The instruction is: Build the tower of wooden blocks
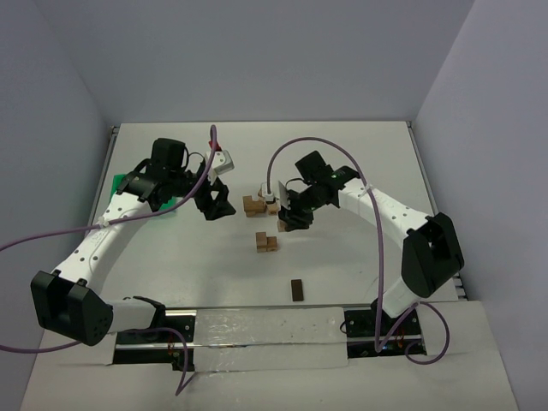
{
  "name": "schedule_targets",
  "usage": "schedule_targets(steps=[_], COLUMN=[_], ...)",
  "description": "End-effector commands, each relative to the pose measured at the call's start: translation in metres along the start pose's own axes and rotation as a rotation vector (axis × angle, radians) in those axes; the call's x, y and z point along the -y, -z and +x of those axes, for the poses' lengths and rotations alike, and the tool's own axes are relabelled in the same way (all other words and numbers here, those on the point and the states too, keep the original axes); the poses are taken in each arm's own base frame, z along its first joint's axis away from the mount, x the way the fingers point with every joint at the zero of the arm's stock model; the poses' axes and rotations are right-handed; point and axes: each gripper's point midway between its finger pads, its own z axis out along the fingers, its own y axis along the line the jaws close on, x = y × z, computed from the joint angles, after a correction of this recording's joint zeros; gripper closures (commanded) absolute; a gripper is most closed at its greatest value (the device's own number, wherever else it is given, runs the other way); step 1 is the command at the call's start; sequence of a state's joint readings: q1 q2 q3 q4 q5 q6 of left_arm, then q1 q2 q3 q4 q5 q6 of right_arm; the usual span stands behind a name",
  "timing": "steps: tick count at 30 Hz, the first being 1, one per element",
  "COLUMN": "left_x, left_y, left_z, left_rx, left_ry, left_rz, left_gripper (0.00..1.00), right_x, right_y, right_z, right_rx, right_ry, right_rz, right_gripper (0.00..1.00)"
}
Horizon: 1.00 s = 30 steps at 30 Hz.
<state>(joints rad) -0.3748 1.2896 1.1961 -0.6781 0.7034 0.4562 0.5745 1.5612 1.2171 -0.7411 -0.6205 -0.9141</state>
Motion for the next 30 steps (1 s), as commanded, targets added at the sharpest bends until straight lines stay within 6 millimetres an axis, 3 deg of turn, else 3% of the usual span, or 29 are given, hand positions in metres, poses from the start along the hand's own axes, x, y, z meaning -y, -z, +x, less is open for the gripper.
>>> schedule_targets(steps=[1, 30], left_x=[-0.003, -0.018], left_y=[0.005, 0.008], left_z=[-0.015, -0.013], left_rx=[0.052, 0.076], left_ry=[-0.020, 0.025], left_rz=[-0.005, -0.069], left_gripper=[0.15, 0.16], right_x=[-0.010, -0.012], right_y=[-0.011, -0.048], right_z=[-0.007, 0.004], right_rx=[-0.019, -0.106], right_ry=[-0.016, -0.128], right_rz=[-0.009, 0.058], right_gripper=[0.75, 0.73])
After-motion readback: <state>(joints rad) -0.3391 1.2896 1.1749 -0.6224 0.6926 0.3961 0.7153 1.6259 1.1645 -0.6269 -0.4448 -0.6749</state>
